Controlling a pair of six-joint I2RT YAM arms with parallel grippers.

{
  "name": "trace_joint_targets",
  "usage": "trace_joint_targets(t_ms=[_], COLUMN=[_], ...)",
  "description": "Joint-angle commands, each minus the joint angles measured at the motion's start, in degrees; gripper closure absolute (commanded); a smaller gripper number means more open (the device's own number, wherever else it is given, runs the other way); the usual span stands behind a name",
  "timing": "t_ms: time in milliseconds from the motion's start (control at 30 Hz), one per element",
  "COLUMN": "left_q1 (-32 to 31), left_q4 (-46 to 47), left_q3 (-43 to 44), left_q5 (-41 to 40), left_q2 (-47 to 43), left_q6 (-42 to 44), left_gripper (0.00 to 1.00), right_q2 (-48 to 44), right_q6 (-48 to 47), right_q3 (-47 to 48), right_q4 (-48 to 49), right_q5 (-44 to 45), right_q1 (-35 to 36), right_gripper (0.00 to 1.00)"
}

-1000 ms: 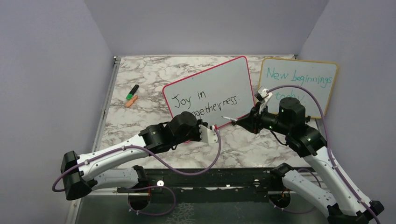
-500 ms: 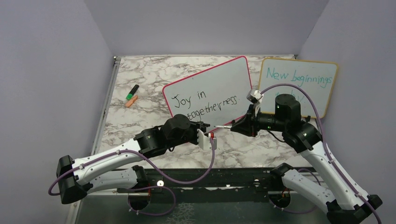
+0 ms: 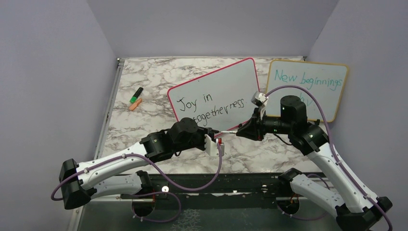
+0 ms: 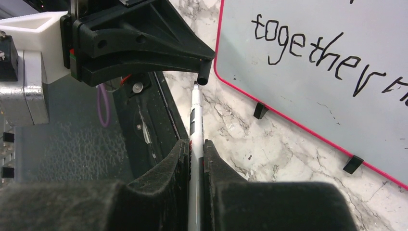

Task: Write a sentence on the whiteboard
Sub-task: Close the whiteboard marker.

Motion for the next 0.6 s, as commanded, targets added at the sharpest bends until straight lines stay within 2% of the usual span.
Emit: trace_joint_targets(t_ms=[0,567], left_q1=[-0.17,-0.21], left_q4=[1.5,1.81], left_q3=[1.88,2.41], left_q5=[2.09,3.0], left_q2=[0.38,0.32], left_q6=[-0.71,-1.81], left_gripper=[1.0,1.0], right_q2=[0.28,1.89], right_q6=[-0.9,-0.9], right_q3=[1.69,1.45], right_q4=[1.09,1.25], right_q5=[-1.66,-1.1], right_q1=[-0.2,-0.21], right_gripper=[1.0,1.0])
